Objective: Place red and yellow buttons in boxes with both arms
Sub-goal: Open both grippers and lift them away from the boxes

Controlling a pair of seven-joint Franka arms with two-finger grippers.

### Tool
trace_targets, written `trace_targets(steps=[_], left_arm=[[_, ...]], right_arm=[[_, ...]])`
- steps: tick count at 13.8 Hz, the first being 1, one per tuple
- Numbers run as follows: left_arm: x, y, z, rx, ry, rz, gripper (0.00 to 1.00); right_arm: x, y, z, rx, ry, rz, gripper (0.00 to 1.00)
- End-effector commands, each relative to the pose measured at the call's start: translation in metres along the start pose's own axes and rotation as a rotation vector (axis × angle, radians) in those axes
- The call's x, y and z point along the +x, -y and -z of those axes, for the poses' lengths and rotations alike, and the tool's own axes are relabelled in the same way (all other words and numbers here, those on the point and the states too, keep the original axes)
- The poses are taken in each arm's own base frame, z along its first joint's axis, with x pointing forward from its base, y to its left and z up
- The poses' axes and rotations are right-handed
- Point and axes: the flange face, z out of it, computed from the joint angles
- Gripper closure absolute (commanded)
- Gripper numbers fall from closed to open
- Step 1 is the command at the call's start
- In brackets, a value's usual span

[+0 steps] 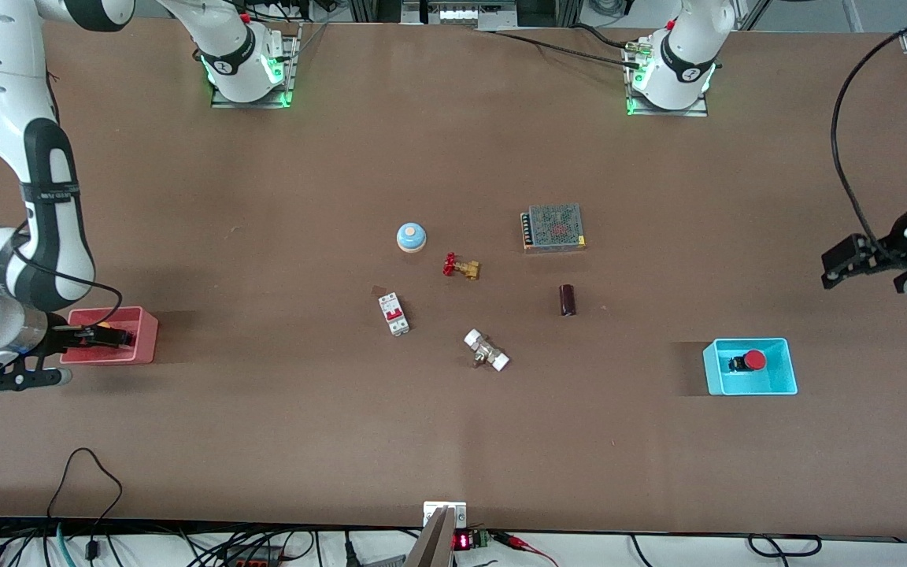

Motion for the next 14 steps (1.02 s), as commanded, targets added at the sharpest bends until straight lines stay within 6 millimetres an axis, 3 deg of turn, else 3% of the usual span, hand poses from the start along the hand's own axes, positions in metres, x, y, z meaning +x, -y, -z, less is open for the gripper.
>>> trace_targets(steps=[1,3,5,8,10,12,14], left_arm=[[-0.018,-0.011,0.028,-0.013,-0.001,0.006,0.0],[-0.023,-0.012,0.043,-0.008,-0.02,0.005,0.0],[-0.025,-0.013,0.049,-0.008,-0.028,0.008,0.0],[-0.025,-0.013,0.05,-0.007,-0.031,0.008,0.0],[-0.025,-0.02,0.051,-0.008,-0.034,-0.004,0.0],[-0.025,-0.016,0.051,-0.007,-0.035,-0.004,0.0],[-0.025,-0.014,0.051,-0.006,-0.037,-0.003,0.0]], right_arm=[[-0.009,0.031,0.086,0.118,-0.06,-0.018,0.0],[-0.011,0.071,0.126,0.135,-0.067,-0.015,0.0],[-0.013,0.12,0.155,0.13,-0.053,-0.048,0.0],[-0.032,0.167,0.201,0.116,-0.029,-0.07,0.0],[-0.054,0.17,0.226,0.123,-0.029,-0.063,0.0],[-0.076,0.154,0.249,0.085,-0.035,-0.055,0.0],[-0.091,0.134,0.257,0.084,0.021,-0.054,0.0]])
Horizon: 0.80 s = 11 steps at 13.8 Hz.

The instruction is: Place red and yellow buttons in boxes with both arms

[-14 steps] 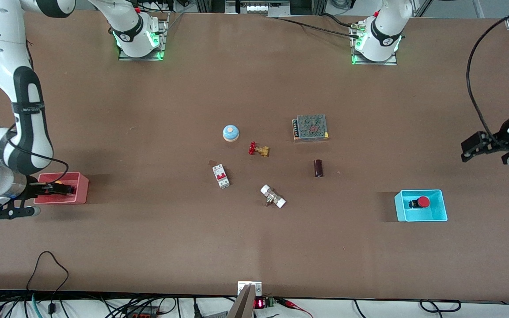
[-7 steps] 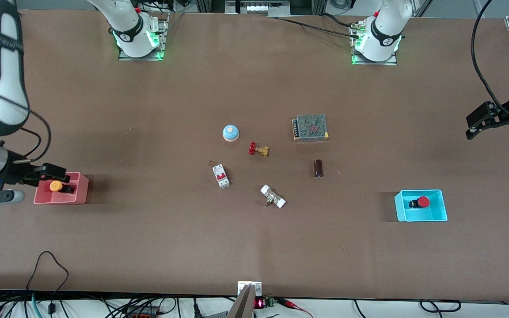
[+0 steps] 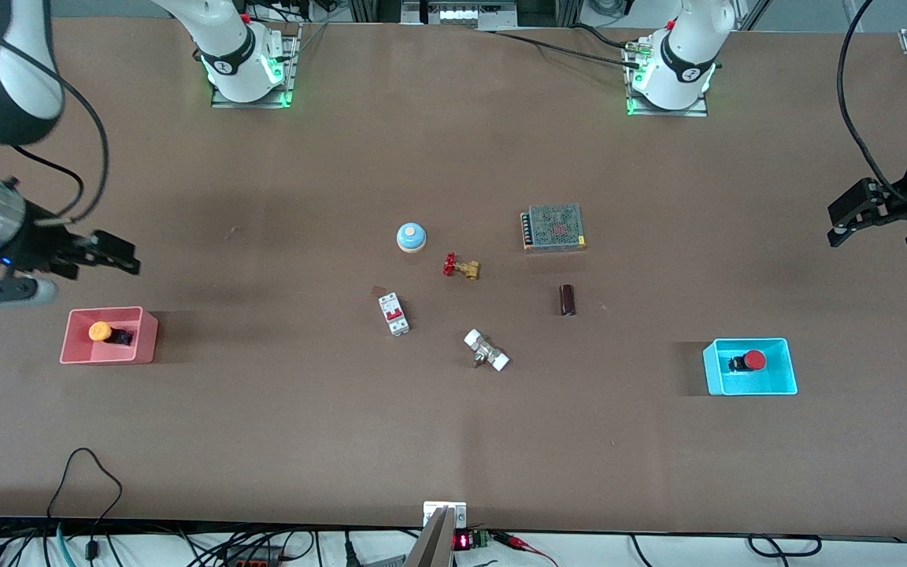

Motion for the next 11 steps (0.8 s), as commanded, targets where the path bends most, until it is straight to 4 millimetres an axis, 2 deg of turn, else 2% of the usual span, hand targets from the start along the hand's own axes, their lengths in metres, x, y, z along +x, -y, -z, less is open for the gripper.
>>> trace_targets(steps=[1,3,5,8,9,11], left_arm=[[-0.006,-0.002,0.004,-0.009,-0.001,0.01,0.0],[-0.007,-0.013,0.009,-0.011,-0.006,-0.005,0.0],[-0.009,-0.017,0.01,-0.016,-0.001,0.005,0.0],[-0.014,-0.011,0.017,-0.015,0.004,0.015,0.0],[-0.015,-0.012,0.017,-0.016,0.007,0.016,0.0],[-0.018,-0.011,0.022,-0.02,0.003,0.026,0.0]], right_arm=[[-0.023,-0.018,0.009,0.003,0.043,0.006,0.0],[-0.022,-0.016,0.014,0.004,0.029,-0.003,0.0],[-0.022,-0.016,0.016,0.005,0.027,-0.012,0.0],[-0.023,-0.025,0.022,0.002,0.019,-0.017,0.0],[-0.028,-0.03,0.033,0.001,0.001,-0.022,0.0],[-0.027,-0.042,0.033,0.007,-0.005,-0.034,0.0]])
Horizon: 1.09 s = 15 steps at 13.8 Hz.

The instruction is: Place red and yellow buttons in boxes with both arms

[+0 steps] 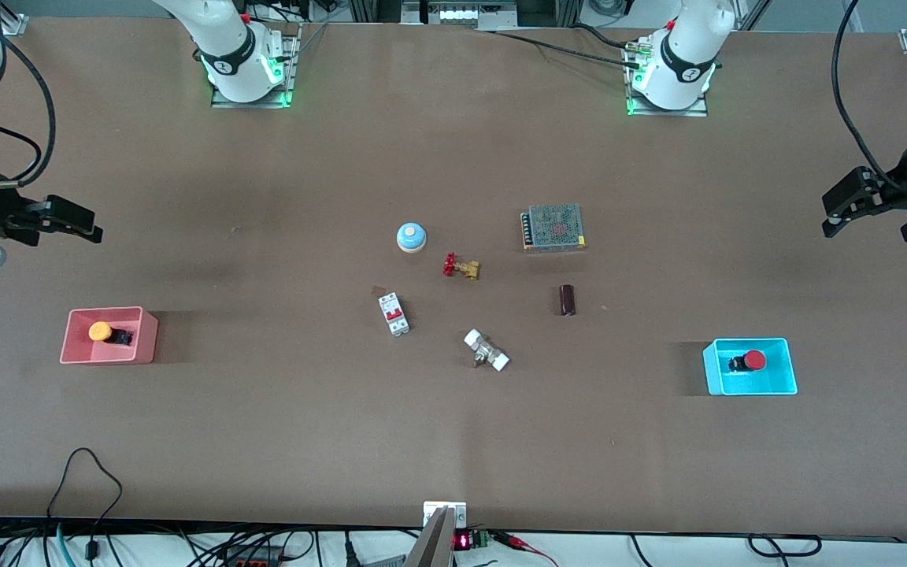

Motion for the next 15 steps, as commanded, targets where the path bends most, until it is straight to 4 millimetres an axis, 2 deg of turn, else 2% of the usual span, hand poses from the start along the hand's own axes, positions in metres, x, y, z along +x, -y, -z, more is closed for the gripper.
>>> trace_targets(steps=[1,3,8,15], left_arm=[[-0.014,0.002,0.011,-0.032,-0.006,0.021,0.0],[-0.015,0.011,0.011,-0.036,-0.003,0.042,0.0],[-0.023,0.009,0.01,-0.039,0.064,0.067,0.0],[-0.022,0.009,0.012,-0.039,0.056,0.075,0.0]], right_arm=[[-0.007,-0.016,0.01,-0.015,-0.008,-0.004,0.0],[-0.01,-0.014,0.015,-0.071,-0.008,0.006,0.0],[-0.028,-0.01,0.027,-0.07,-0.005,-0.051,0.0],[-0.033,-0.017,0.029,-0.068,0.011,-0.026,0.0]])
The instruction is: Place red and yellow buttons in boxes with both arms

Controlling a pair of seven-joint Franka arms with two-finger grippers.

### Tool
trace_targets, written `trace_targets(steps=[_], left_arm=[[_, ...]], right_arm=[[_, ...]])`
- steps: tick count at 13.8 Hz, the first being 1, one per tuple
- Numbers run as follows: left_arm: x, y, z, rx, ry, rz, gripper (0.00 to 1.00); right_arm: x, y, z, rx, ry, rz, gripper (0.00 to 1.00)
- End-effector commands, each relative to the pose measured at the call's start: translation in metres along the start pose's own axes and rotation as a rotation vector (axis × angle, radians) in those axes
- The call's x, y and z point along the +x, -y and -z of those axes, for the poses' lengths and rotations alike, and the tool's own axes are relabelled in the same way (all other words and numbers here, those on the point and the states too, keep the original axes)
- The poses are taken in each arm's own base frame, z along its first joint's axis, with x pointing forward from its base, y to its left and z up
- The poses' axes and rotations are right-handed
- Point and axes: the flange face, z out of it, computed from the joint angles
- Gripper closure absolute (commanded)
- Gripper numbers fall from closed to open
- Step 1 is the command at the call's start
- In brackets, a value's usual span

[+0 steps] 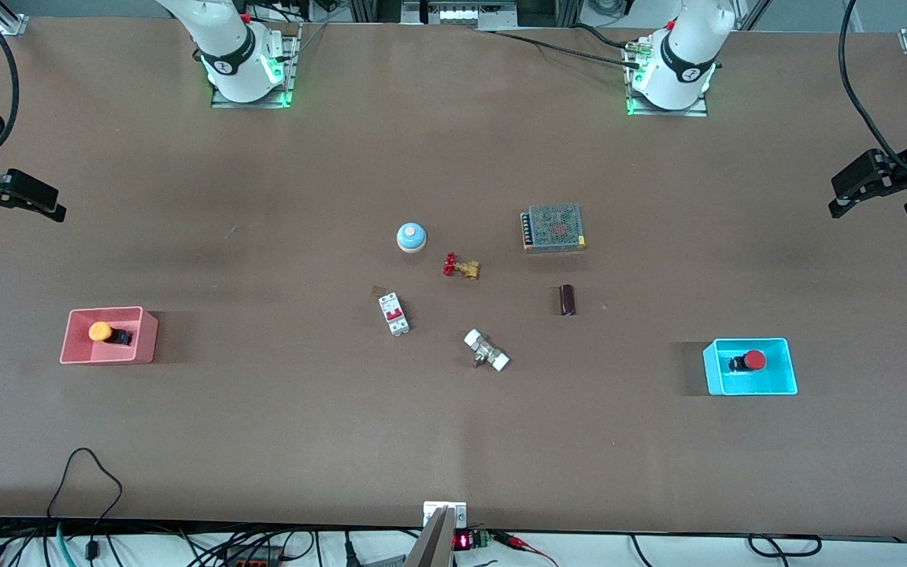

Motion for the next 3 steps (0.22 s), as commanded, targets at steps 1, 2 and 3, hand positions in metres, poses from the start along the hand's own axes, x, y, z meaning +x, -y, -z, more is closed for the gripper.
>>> trace_targets(steps=[1,2,3], left_arm=[[-0.0065,-0.0017,0.0051,-0.017,0.0,0.008,0.0],[-0.0065,-0.0025,0.0051,-0.017,-0.001,0.006,0.0],[-0.0065,-0.0017,0.0051,-0.017,0.0,0.008,0.0]], right_arm=[[-0.0099,-0.0018,0.0045,-0.006,0.009,0.014,0.0],[-0.0103,-0.0018,0.0042,-0.006,0.012,0.014,0.0],[-0.0101,-0.0016,0.0043,-0.004,0.011,0.014,0.0]])
